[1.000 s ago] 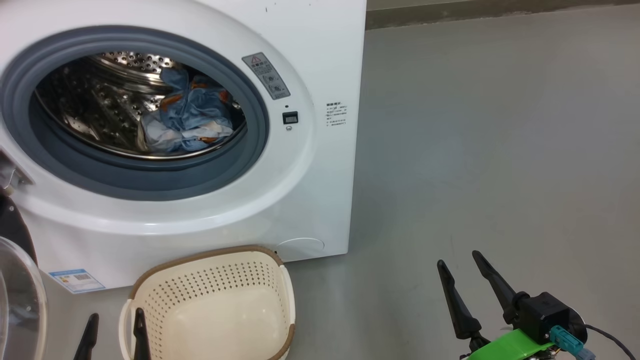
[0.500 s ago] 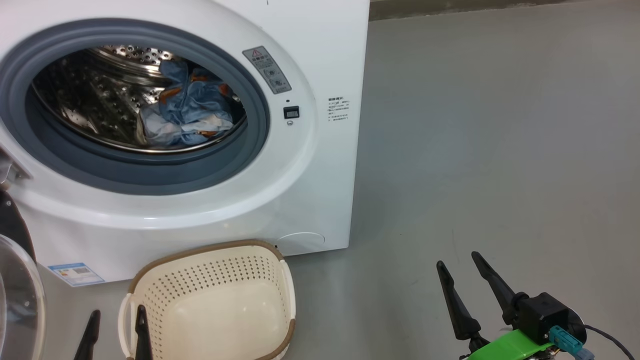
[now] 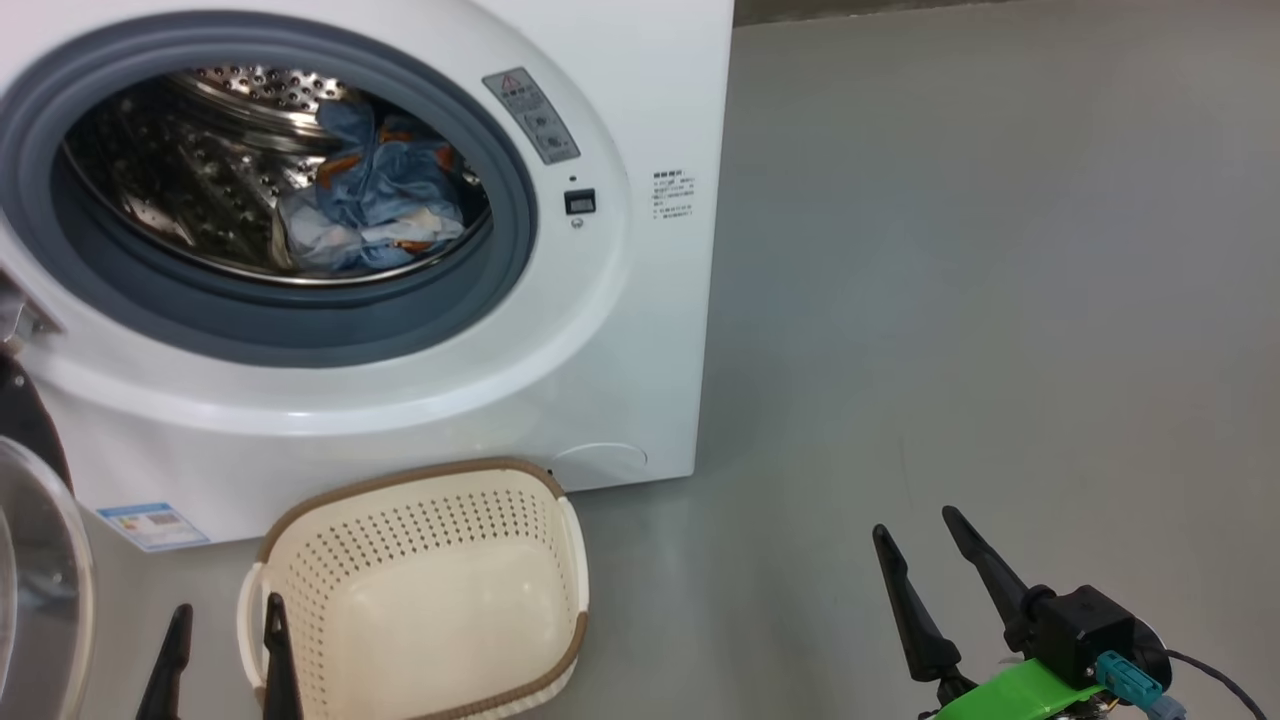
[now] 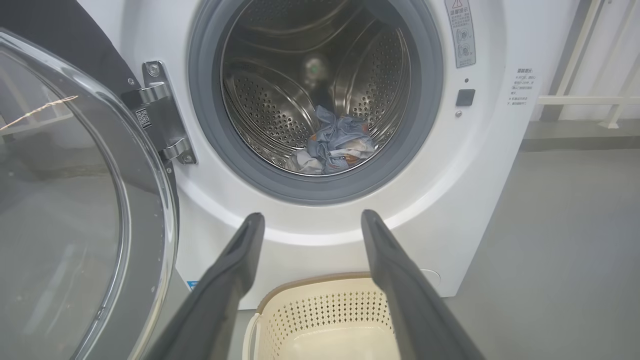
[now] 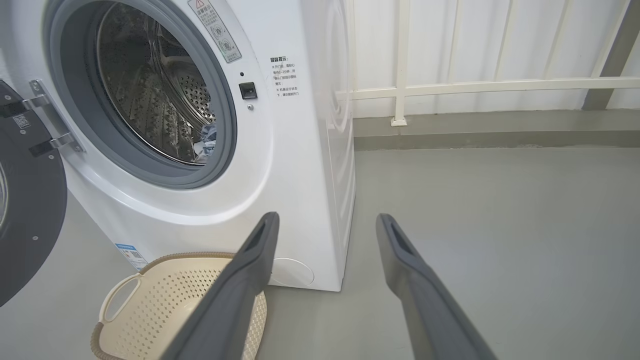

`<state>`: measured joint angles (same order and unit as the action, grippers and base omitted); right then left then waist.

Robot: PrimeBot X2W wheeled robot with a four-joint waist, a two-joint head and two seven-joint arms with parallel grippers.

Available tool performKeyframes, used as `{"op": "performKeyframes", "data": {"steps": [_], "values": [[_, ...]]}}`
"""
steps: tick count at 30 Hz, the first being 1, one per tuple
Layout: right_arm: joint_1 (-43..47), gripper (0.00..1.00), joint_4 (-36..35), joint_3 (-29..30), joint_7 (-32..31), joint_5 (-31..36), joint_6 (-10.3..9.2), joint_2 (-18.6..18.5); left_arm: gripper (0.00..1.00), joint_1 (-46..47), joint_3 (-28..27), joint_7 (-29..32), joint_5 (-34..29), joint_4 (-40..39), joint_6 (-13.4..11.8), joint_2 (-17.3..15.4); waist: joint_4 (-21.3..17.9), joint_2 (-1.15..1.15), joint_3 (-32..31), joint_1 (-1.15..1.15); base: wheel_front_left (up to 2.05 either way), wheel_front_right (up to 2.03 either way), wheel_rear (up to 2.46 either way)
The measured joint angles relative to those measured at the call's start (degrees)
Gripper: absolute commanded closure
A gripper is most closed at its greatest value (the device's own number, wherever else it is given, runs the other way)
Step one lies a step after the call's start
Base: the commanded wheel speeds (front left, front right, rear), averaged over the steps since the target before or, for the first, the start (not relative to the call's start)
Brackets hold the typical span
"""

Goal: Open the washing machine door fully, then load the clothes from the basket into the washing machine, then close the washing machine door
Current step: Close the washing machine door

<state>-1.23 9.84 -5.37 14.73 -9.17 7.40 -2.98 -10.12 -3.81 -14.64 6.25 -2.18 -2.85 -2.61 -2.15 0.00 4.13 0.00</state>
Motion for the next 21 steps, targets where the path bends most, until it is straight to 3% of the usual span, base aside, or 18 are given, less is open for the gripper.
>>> {"op": "performKeyframes", "data": {"steps": [12, 21], "values": [[0.0, 0.00, 0.0, 0.7, 0.0, 0.0, 0.00, 0.0, 0.00, 1.0, 0.1, 0.0, 0.0, 0.1, 0.0, 0.0, 0.2, 0.00, 0.5, 0.00, -1.89, 1.89, 0.00], [0.0, 0.00, -0.1, 1.0, 0.0, 0.0, 0.00, 0.0, 0.00, 1.0, 0.3, 0.0, 0.1, -0.3, -0.4, 0.0, 0.6, 0.00, 0.0, 0.00, -0.90, 0.90, 0.00]]}}
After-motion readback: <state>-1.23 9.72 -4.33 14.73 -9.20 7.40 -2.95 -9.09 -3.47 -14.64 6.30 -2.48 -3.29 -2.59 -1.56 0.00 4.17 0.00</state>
